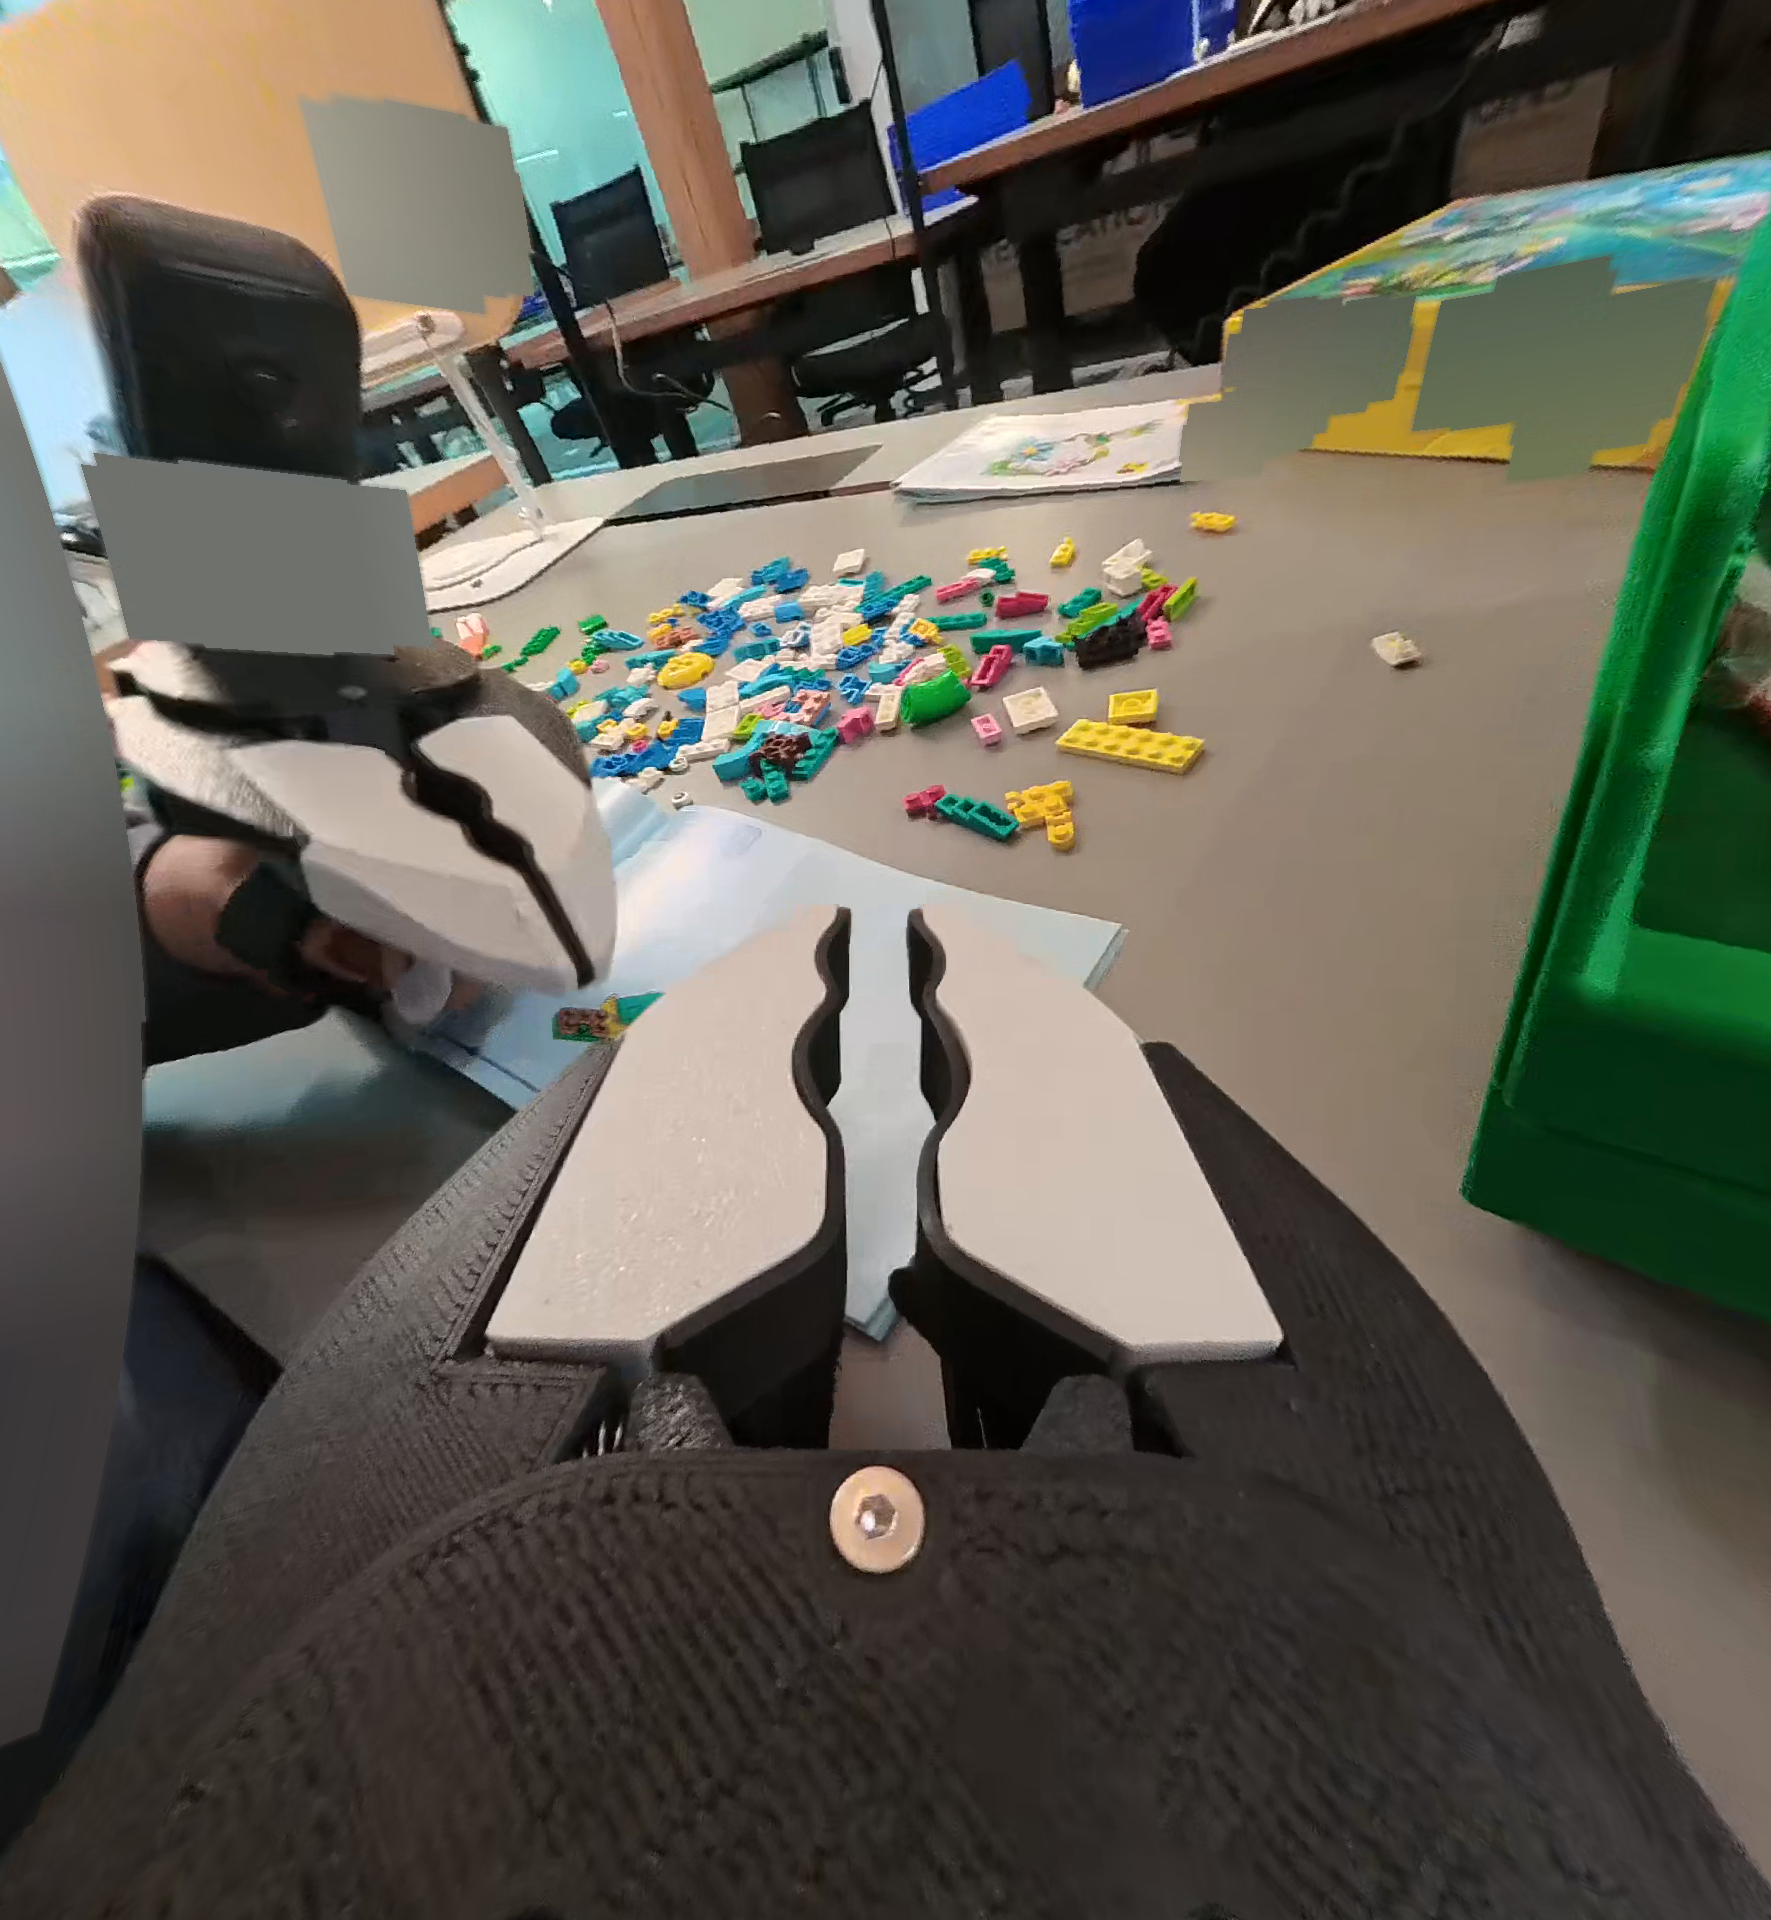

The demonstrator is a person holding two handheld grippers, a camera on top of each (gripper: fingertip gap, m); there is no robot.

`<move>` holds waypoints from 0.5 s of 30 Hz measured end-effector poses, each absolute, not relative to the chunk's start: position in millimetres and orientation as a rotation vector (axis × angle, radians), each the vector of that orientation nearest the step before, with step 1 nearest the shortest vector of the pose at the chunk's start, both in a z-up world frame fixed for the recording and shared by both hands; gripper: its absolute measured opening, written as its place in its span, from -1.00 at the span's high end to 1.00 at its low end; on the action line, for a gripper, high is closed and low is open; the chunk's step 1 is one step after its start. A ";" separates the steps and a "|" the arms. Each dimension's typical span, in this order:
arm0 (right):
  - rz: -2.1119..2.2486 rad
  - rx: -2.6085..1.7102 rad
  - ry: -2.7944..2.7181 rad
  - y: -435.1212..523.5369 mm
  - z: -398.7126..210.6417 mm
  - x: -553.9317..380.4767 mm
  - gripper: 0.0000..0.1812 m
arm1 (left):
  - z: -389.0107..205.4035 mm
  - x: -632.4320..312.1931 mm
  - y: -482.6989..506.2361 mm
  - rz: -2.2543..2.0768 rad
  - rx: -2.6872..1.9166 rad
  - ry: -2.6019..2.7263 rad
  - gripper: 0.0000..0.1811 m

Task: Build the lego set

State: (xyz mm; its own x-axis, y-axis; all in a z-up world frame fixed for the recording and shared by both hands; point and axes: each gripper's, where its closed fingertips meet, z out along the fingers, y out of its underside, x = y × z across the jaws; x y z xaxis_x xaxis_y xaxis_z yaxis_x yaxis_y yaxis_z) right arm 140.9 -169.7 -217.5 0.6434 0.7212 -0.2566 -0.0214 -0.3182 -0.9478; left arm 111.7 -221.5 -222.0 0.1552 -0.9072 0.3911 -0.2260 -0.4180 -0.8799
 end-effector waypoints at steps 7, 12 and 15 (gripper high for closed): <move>0.725 -1.666 -0.450 -160.2 -202.3 162.3 0.90 | -260.1 129.5 -221.5 -0.772 -1.803 1.431 0.71; 0.716 -1.659 -0.439 -159.4 -201.9 164.3 0.90 | -276.5 138.8 -223.5 -0.711 -1.855 1.519 0.73; 0.721 -1.660 -0.436 -159.2 -202.6 164.3 0.90 | -284.0 139.6 -221.2 -0.695 -1.894 1.534 0.75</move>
State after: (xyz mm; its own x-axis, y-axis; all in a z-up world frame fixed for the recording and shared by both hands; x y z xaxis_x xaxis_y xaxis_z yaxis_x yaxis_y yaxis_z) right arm 164.3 -159.2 -202.6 0.7362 0.6399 -0.2202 -0.1023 -0.2164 -0.9709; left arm 139.6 -221.2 -284.0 0.1955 -0.9803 0.0281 -0.6674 -0.1540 -0.7286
